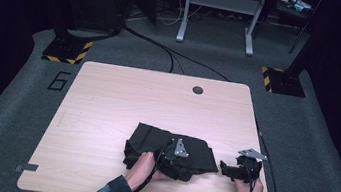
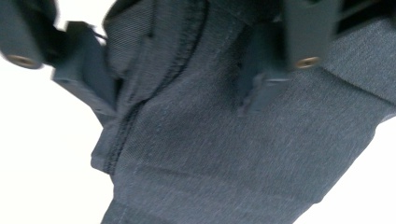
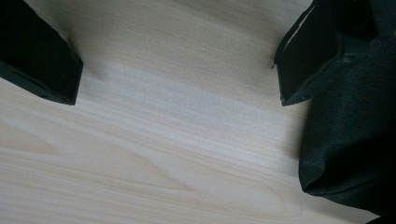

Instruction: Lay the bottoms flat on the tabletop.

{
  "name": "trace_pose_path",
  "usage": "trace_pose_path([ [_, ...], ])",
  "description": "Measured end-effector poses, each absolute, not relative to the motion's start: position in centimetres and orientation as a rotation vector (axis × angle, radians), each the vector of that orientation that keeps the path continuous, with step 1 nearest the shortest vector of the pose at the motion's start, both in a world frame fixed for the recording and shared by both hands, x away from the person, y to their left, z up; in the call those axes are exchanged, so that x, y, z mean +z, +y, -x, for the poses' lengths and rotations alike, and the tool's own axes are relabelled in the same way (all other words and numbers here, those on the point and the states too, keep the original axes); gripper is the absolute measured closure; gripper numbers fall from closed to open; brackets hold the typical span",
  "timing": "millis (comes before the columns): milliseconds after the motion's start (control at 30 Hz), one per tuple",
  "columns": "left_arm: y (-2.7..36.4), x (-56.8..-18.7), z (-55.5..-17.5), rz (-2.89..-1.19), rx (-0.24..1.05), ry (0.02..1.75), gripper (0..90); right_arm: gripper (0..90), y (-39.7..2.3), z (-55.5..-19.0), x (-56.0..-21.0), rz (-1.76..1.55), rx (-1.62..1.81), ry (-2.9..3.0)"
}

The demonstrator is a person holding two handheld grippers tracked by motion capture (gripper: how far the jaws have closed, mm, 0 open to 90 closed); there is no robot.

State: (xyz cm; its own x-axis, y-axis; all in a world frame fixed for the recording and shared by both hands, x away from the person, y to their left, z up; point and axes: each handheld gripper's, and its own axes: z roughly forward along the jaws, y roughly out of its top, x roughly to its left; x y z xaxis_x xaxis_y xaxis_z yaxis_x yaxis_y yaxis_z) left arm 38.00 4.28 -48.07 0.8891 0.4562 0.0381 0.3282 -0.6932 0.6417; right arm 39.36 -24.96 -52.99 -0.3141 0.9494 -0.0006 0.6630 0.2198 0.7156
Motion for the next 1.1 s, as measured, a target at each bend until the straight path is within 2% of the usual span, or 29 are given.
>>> trace_pose_path([
  [100,4.3,-47.8,-38.1,-2.394,0.242,0.547,56.7,0.0,-25.0,-39.4,-53.0,-1.487,0.867,2.057],
  [333,4.7,-47.6,-38.4,-2.367,0.230,0.526,71.5,0.0,-25.0,-39.4,-53.0,-1.487,0.867,2.058],
  [633,5.1,-46.5,-38.5,-2.321,0.264,0.522,74.0,0.0,-25.0,-39.4,-53.0,-1.487,0.867,2.058],
  [1100,7.9,-42.8,-39.1,-2.198,0.355,0.579,74.5,0.0,-25.0,-39.4,-53.0,-1.487,0.867,2.058],
])
